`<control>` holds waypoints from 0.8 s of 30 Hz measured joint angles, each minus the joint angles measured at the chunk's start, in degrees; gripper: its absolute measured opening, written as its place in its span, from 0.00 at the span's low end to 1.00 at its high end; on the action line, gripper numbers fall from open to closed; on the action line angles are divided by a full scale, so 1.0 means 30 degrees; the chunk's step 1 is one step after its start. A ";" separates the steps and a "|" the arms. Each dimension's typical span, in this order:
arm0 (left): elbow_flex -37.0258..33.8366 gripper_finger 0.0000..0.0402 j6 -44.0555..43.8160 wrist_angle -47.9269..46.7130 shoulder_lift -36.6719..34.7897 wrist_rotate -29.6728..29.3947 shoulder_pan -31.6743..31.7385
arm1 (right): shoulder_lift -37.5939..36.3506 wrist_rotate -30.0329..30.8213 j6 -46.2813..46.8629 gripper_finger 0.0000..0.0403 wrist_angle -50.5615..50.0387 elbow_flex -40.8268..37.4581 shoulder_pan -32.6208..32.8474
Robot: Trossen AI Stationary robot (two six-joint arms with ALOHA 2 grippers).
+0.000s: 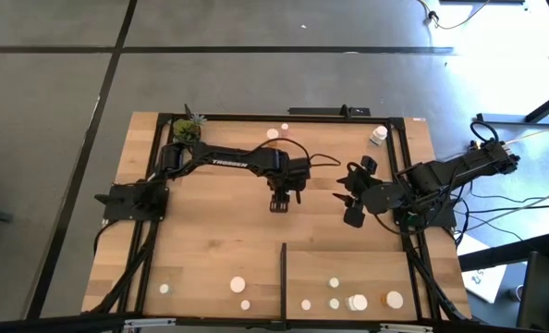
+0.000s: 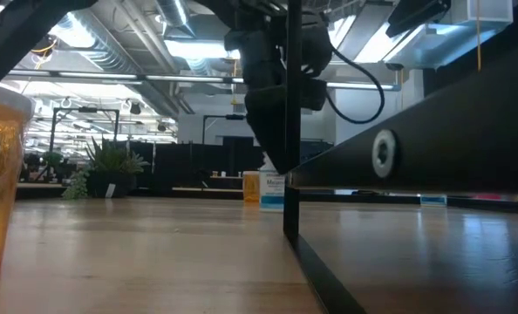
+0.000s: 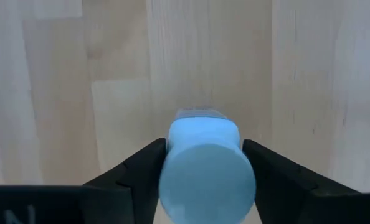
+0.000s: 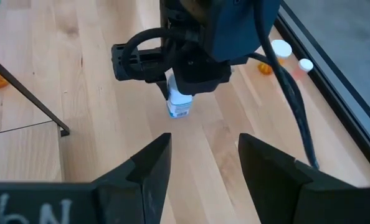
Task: Pick and place medicine bottles onto shelf by color
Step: Put the bottom white pill bottle on the shelf aligned with the other white pill bottle
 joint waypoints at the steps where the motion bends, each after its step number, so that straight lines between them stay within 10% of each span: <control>1: 0.0000 0.53 -0.0134 -0.0013 0.0000 0.0033 -0.0006 | 0.0000 0.0004 -0.0004 0.47 0.0000 0.0000 -0.0002; 12: 0.0000 0.81 -0.0239 -0.0256 -0.0068 -0.0315 0.0030 | 0.0000 0.0004 -0.0001 0.47 0.0007 0.0000 0.0000; 24: 0.0004 0.83 -0.0225 -0.1004 -0.1709 -0.2115 0.0030 | 0.0000 -0.0286 -0.0018 0.47 0.0044 0.0000 0.0005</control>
